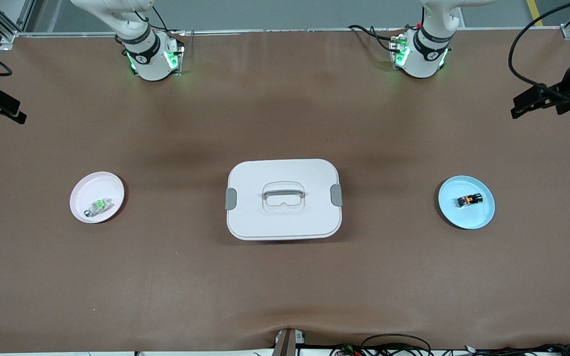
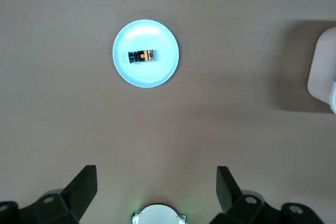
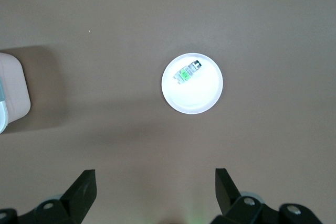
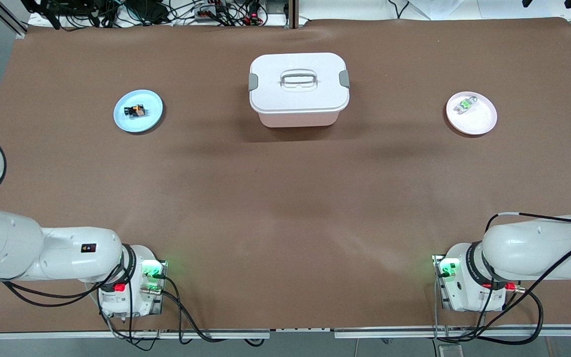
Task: Transfer orange switch to right arm and place
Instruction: 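Move the left gripper toward the black-orange switch on the blue plate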
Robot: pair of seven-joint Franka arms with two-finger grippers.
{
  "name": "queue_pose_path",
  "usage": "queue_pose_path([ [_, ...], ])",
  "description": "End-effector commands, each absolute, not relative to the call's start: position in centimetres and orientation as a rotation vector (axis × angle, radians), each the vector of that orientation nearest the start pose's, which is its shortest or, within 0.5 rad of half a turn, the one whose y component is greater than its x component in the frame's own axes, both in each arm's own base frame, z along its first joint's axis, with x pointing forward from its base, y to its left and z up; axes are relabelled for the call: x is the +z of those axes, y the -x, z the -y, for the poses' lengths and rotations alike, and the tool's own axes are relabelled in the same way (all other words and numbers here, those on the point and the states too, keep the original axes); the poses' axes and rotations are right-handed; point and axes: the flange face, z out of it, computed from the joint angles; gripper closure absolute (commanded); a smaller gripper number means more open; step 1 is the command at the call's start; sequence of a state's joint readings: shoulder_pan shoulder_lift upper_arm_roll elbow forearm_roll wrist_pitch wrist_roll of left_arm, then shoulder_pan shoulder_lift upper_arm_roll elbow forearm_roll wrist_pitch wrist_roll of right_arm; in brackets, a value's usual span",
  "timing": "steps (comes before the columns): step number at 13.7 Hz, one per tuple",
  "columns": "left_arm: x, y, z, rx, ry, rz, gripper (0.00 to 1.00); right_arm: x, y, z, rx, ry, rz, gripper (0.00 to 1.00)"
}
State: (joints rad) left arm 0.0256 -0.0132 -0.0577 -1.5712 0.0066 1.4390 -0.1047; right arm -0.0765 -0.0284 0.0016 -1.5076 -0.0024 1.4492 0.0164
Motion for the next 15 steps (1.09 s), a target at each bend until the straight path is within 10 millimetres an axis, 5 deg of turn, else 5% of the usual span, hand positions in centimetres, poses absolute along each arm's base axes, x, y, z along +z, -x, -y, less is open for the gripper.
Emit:
queue_pose_path([
  [1, 60.2, -54.9, 1.5, 0.193, 3.088, 0.102, 0.0, 66.5, -53.1, 4.3, 0.037, 3.153, -0.153, 0.0],
  [13, 47.2, -57.5, -0.7, 0.161, 3.088, 0.068, 0.0, 66.5, -53.1, 4.5, 0.034, 3.137, -0.164, 0.0],
  [15, 45.6, -57.9, -2.4, 0.179, 3.087, 0.108, 0.0, 66.5, -53.1, 4.5, 0.036, 3.137, -0.164, 0.0],
])
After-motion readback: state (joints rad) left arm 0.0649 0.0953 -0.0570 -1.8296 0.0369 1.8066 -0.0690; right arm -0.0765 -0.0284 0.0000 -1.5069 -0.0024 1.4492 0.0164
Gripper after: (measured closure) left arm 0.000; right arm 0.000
